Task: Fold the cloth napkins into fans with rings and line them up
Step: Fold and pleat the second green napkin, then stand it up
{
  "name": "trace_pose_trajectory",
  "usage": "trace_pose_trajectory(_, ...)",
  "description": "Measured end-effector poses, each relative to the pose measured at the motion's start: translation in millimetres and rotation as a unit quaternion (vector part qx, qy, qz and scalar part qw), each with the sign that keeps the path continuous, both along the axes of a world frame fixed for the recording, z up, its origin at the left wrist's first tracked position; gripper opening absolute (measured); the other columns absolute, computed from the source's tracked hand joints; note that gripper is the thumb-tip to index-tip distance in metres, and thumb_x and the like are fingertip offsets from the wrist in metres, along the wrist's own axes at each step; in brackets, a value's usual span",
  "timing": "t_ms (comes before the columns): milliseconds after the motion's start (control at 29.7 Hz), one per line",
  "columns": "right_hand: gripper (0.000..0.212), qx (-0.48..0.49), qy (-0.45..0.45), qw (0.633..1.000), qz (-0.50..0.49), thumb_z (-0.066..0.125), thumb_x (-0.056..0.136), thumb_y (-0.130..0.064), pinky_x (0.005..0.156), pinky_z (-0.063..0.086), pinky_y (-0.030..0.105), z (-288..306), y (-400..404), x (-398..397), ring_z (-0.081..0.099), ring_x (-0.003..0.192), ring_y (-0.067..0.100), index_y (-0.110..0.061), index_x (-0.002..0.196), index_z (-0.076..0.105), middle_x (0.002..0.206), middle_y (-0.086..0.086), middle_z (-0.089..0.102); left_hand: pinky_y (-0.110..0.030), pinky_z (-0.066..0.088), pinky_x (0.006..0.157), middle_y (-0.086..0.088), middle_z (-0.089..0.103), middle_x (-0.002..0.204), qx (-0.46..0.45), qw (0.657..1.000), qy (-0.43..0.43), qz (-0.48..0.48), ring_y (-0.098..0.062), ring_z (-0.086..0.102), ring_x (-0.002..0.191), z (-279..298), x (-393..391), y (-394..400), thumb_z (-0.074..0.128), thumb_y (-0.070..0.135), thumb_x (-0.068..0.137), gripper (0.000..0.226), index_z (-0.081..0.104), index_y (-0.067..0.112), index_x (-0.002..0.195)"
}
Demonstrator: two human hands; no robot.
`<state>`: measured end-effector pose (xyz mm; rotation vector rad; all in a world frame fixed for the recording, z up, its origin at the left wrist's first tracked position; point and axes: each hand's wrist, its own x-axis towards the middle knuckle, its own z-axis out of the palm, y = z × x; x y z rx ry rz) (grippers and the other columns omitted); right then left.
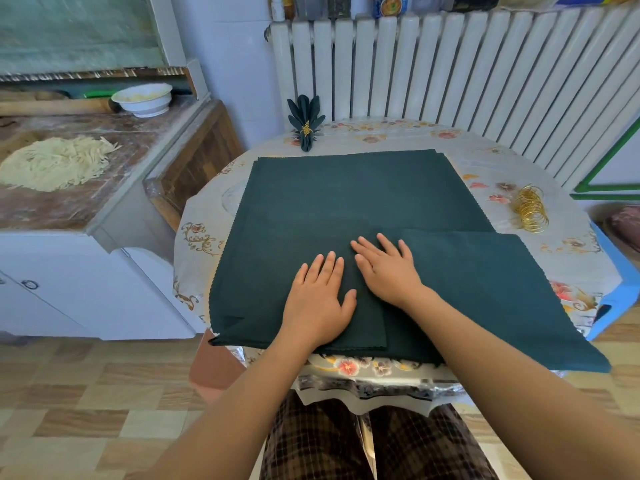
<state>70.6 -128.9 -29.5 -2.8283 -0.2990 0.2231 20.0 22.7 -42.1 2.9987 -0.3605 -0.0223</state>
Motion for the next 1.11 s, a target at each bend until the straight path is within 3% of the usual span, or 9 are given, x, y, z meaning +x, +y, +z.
trace_pose_trajectory(101,0.049,-0.06,-0.009,0.998,-0.026,0.013,0.102,-0.043,0.115,-0.01,0.045,-3,-14,14,-0.003,0.146,0.018,-0.036,0.15,0.01,0.157,-0.017,0.008,-0.033,-0.005,0.118,0.002,-0.001,0.161,-0.001,1.0,-0.007,0.0,-0.014,-0.005,0.148,0,0,1,-0.005,0.056,0.083,0.081,0.003,0.019,0.154)
trace_pose_trajectory(236,0.053,-0.098,0.023,0.993,-0.061,0.011,0.101,-0.043,0.115,-0.011,0.048,0,-16,25,-0.008,0.146,0.023,-0.03,0.151,0.003,0.159,-0.01,0.0,-0.034,-0.005,0.119,0.002,-0.003,0.161,0.005,1.0,-0.004,0.001,-0.014,-0.006,0.148,0,0,1,0.005,0.052,0.091,0.071,0.001,0.02,0.154)
trace_pose_trajectory(404,0.053,-0.01,-0.106,0.992,-0.067,0.025,0.101,-0.036,0.116,-0.01,0.041,14,-3,-30,0.001,0.146,0.018,-0.017,0.15,0.018,0.158,0.0,0.016,-0.036,-0.003,0.12,0.001,-0.005,0.161,0.01,1.0,0.009,-0.005,-0.015,-0.008,0.148,2,1,1,0.017,0.048,0.101,0.06,0.0,0.026,0.154)
trace_pose_trajectory(471,0.056,-0.007,-0.09,0.995,-0.042,0.025,0.101,-0.04,0.115,-0.013,0.041,14,-3,-68,0.001,0.146,0.015,-0.017,0.151,0.016,0.158,-0.001,0.014,-0.037,-0.004,0.12,0.001,-0.006,0.161,0.013,1.0,0.016,-0.009,-0.016,-0.009,0.148,2,2,1,0.017,0.048,0.101,0.06,-0.001,0.027,0.154)
trace_pose_trajectory(606,0.082,-0.065,-0.031,0.997,-0.011,-0.018,0.081,-0.062,0.113,-0.017,0.044,-2,-6,-101,-0.015,0.145,0.016,-0.019,0.15,-0.009,0.158,-0.002,-0.011,-0.036,-0.002,0.12,0.001,-0.002,0.161,-0.002,0.999,0.038,0.005,-0.015,-0.005,0.148,6,6,2,0.023,0.047,0.1,0.06,0.006,0.026,0.154)
trace_pose_trajectory(674,0.107,-0.075,-0.027,0.997,-0.003,-0.044,0.057,-0.065,0.112,-0.018,0.045,-10,-8,-100,-0.017,0.144,0.017,-0.019,0.149,-0.014,0.158,-0.002,-0.015,-0.036,0.005,0.119,-0.001,0.011,0.16,-0.034,0.999,0.025,0.021,-0.016,0.005,0.148,12,9,-5,0.032,0.041,0.099,0.057,0.022,0.022,0.152)
trace_pose_trajectory(741,0.118,-0.077,-0.025,0.997,0.003,-0.052,0.045,-0.061,0.112,-0.019,0.045,-14,-9,-100,-0.017,0.144,0.018,-0.018,0.149,-0.014,0.158,-0.001,-0.015,-0.034,0.013,0.115,-0.003,0.027,0.155,-0.045,0.999,-0.024,0.017,-0.016,0.019,0.144,19,17,-12,0.04,0.03,0.097,0.048,0.04,0.017,0.144)
trace_pose_trajectory(909,0.104,-0.063,-0.021,0.998,0.005,-0.039,0.055,-0.058,0.111,-0.02,0.044,-8,-9,-102,-0.019,0.144,0.02,-0.017,0.148,-0.015,0.157,0.0,-0.016,-0.031,0.029,0.107,-0.003,0.046,0.141,-0.086,0.994,-0.017,-0.058,-0.02,0.036,0.131,26,49,-29,0.04,0.008,0.096,0.044,0.047,0.009,0.139)
trace_pose_trajectory(1111,0.096,-0.072,-0.01,0.997,0.025,-0.022,0.064,-0.062,0.114,-0.014,0.045,-3,-14,-98,-0.016,0.144,0.018,-0.02,0.15,-0.011,0.158,-0.002,-0.013,-0.033,0.022,0.106,0.013,0.029,0.153,-0.04,0.998,-0.026,-0.05,-0.017,0.029,0.128,10,53,-38,0.031,0.023,0.101,0.046,0.033,0.023,0.147)
